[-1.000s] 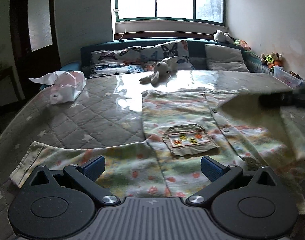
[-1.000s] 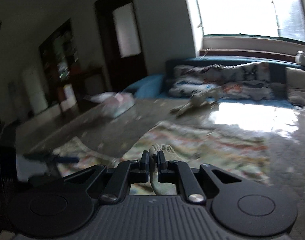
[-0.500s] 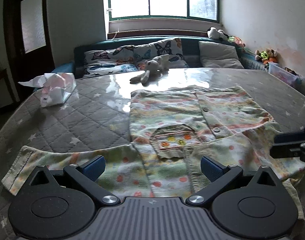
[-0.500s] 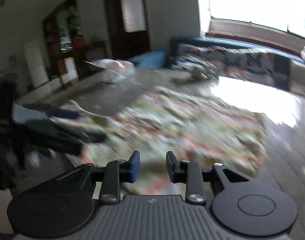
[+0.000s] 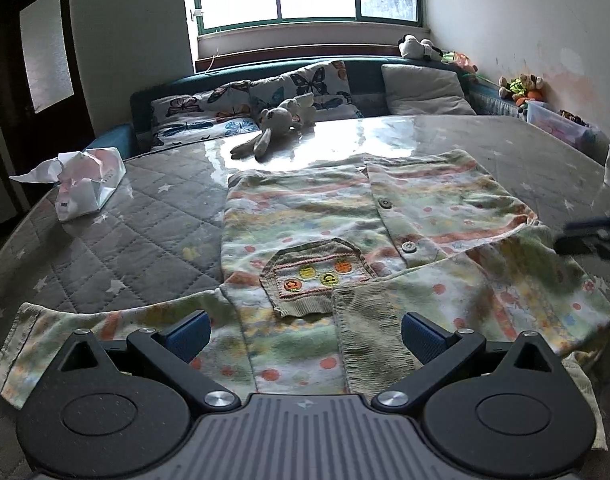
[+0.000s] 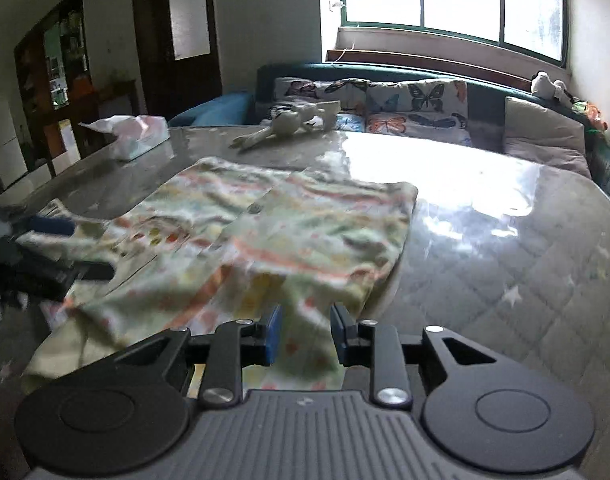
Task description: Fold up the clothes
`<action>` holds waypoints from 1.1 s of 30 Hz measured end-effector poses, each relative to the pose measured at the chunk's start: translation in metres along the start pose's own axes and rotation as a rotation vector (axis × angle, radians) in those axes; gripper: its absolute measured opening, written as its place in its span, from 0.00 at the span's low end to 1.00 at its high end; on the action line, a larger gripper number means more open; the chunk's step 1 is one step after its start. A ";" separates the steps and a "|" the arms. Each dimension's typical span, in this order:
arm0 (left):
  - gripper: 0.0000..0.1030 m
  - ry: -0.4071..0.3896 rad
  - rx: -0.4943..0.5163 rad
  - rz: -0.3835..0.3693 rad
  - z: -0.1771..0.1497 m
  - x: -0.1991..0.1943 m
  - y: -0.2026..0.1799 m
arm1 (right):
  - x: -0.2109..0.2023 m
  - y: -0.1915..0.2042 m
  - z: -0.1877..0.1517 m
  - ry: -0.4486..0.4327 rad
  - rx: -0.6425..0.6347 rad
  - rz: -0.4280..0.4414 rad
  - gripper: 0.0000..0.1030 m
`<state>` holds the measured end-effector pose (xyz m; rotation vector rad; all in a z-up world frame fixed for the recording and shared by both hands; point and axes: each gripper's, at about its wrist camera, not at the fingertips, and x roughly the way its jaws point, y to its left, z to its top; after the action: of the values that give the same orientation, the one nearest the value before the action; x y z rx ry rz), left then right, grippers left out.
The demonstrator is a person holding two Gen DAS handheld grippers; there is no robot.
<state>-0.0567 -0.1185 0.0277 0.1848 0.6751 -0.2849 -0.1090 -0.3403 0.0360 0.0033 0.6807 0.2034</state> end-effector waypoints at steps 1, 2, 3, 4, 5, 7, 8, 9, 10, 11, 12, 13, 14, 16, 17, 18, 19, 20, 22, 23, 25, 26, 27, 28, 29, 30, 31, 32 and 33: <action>1.00 0.002 0.003 0.001 0.000 0.000 0.000 | 0.001 -0.004 0.001 -0.001 0.003 -0.010 0.26; 1.00 0.004 0.007 0.003 0.000 0.001 0.000 | 0.004 -0.006 0.002 -0.005 0.008 -0.008 0.26; 1.00 0.008 0.009 0.008 -0.001 0.003 0.000 | 0.008 -0.007 0.004 -0.007 0.000 -0.008 0.26; 1.00 0.013 0.011 0.013 -0.001 0.004 0.000 | 0.012 -0.006 0.004 -0.009 -0.014 -0.013 0.26; 1.00 0.018 0.013 0.019 -0.002 0.006 0.000 | 0.015 -0.006 0.005 -0.012 -0.029 -0.018 0.26; 1.00 0.026 0.016 0.029 -0.002 0.008 0.001 | 0.027 -0.005 0.002 0.008 -0.064 -0.085 0.25; 1.00 0.026 0.017 0.030 -0.003 0.008 0.001 | 0.031 -0.007 0.001 0.019 -0.064 -0.114 0.26; 1.00 0.027 0.019 0.032 -0.003 0.009 0.002 | 0.032 -0.011 -0.001 0.025 -0.054 -0.124 0.26; 1.00 0.029 0.022 0.037 -0.003 0.009 0.002 | 0.032 -0.014 -0.002 0.029 -0.042 -0.128 0.26; 1.00 0.031 0.026 0.043 -0.004 0.010 0.002 | 0.031 -0.015 -0.003 0.026 -0.040 -0.132 0.26; 1.00 0.033 0.028 0.049 -0.004 0.010 0.003 | 0.029 -0.014 -0.003 0.020 -0.043 -0.136 0.26; 1.00 0.034 0.026 0.050 -0.005 0.011 0.003 | 0.027 -0.013 -0.003 0.013 -0.046 -0.135 0.26; 1.00 0.035 0.025 0.051 -0.006 0.011 0.004 | 0.025 -0.011 -0.002 0.004 -0.049 -0.131 0.26; 1.00 0.034 0.022 0.056 -0.007 0.011 0.005 | 0.022 -0.008 0.000 -0.012 -0.055 -0.123 0.27; 1.00 0.034 0.021 0.061 -0.008 0.010 0.005 | 0.020 -0.007 0.000 -0.020 -0.058 -0.119 0.27; 1.00 0.034 0.018 0.067 -0.008 0.010 0.007 | 0.021 -0.005 0.000 -0.017 -0.068 -0.122 0.27; 1.00 0.032 0.012 0.071 -0.008 0.009 0.008 | 0.024 -0.004 -0.002 -0.006 -0.075 -0.129 0.27; 1.00 0.030 0.006 0.077 -0.009 0.007 0.011 | 0.028 -0.005 -0.003 0.011 -0.071 -0.138 0.27; 1.00 0.025 -0.011 0.090 -0.010 0.003 0.017 | 0.030 -0.009 -0.005 0.023 -0.045 -0.139 0.28; 1.00 0.023 -0.021 0.097 -0.011 0.001 0.021 | 0.028 -0.009 -0.006 0.018 -0.037 -0.139 0.29; 1.00 0.018 -0.043 0.115 -0.013 -0.003 0.031 | 0.019 -0.006 -0.005 -0.002 -0.041 -0.133 0.32; 1.00 0.018 -0.056 0.127 -0.014 -0.005 0.036 | 0.015 -0.003 -0.004 -0.008 -0.047 -0.122 0.36; 1.00 0.018 -0.068 0.138 -0.016 -0.007 0.041 | 0.012 0.001 -0.005 -0.012 -0.054 -0.107 0.38; 1.00 0.018 -0.083 0.149 -0.017 -0.008 0.046 | 0.008 0.005 -0.005 -0.015 -0.061 -0.093 0.43; 1.00 0.019 -0.098 0.160 -0.019 -0.010 0.051 | 0.006 0.009 -0.006 -0.015 -0.070 -0.077 0.45; 1.00 0.022 -0.115 0.172 -0.021 -0.011 0.057 | 0.005 0.015 -0.006 -0.012 -0.080 -0.058 0.46; 1.00 0.024 -0.128 0.186 -0.023 -0.012 0.063 | 0.005 0.021 -0.006 -0.009 -0.091 -0.038 0.47; 1.00 0.026 -0.142 0.200 -0.024 -0.013 0.068 | 0.005 0.028 -0.006 -0.008 -0.102 -0.018 0.50; 1.00 0.027 -0.155 0.214 -0.026 -0.014 0.074 | 0.006 0.035 -0.005 -0.009 -0.114 0.003 0.52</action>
<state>-0.0591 -0.0388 0.0225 0.1111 0.6950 -0.0245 -0.1143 -0.3048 0.0303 -0.1045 0.6595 0.2445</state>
